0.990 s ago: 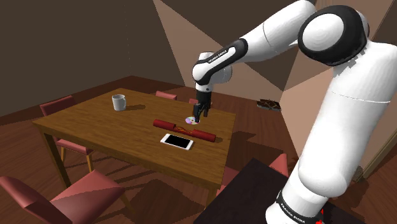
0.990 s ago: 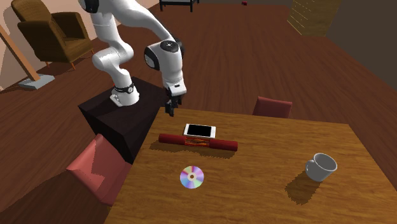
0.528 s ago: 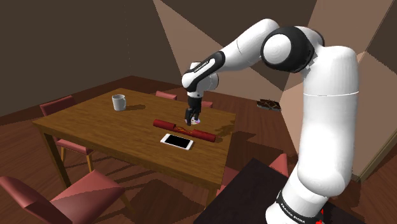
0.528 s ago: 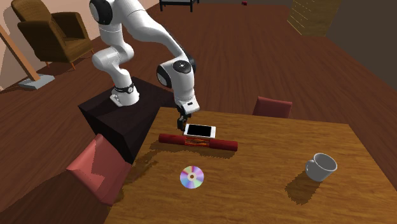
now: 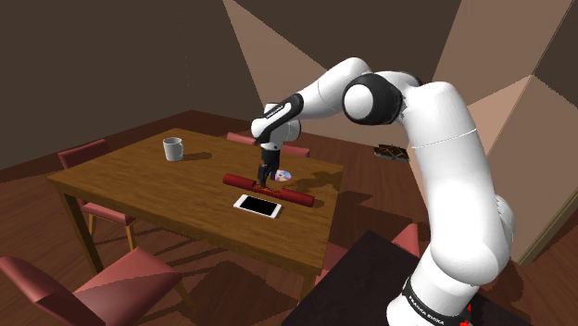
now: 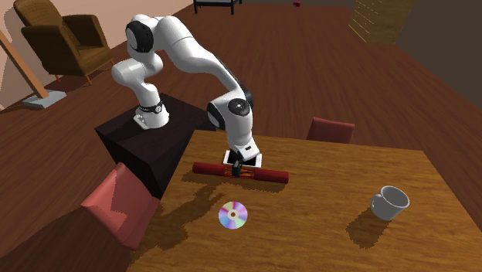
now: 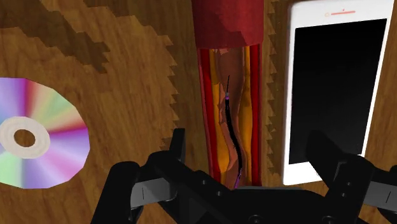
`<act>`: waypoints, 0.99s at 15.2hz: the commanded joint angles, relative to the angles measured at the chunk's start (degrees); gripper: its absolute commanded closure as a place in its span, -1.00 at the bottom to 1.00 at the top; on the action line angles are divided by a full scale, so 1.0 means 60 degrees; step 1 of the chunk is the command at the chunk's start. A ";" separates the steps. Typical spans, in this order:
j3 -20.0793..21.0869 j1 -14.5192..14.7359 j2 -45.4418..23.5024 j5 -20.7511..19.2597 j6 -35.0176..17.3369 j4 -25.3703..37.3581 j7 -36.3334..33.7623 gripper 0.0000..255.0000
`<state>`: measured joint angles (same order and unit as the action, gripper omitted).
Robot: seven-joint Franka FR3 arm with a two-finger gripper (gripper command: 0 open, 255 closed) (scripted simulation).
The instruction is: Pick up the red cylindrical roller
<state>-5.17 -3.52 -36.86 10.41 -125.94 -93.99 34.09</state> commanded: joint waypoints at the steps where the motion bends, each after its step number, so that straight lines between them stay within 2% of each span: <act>1: 0.0028 -0.0032 -0.0250 0.0034 -0.0143 0.0109 0.0062 -1.00; 7: 0.0069 -0.0055 -0.0641 0.0091 -0.0514 0.0127 0.0123 -1.00; 8: 0.0071 -0.0055 -0.0649 0.0093 -0.0529 0.0121 0.0125 1.00; 15: 0.0070 -0.0054 -0.0633 0.0094 -0.0537 0.0096 0.0126 1.00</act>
<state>-4.74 -3.84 -40.60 10.95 -129.16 -93.38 34.88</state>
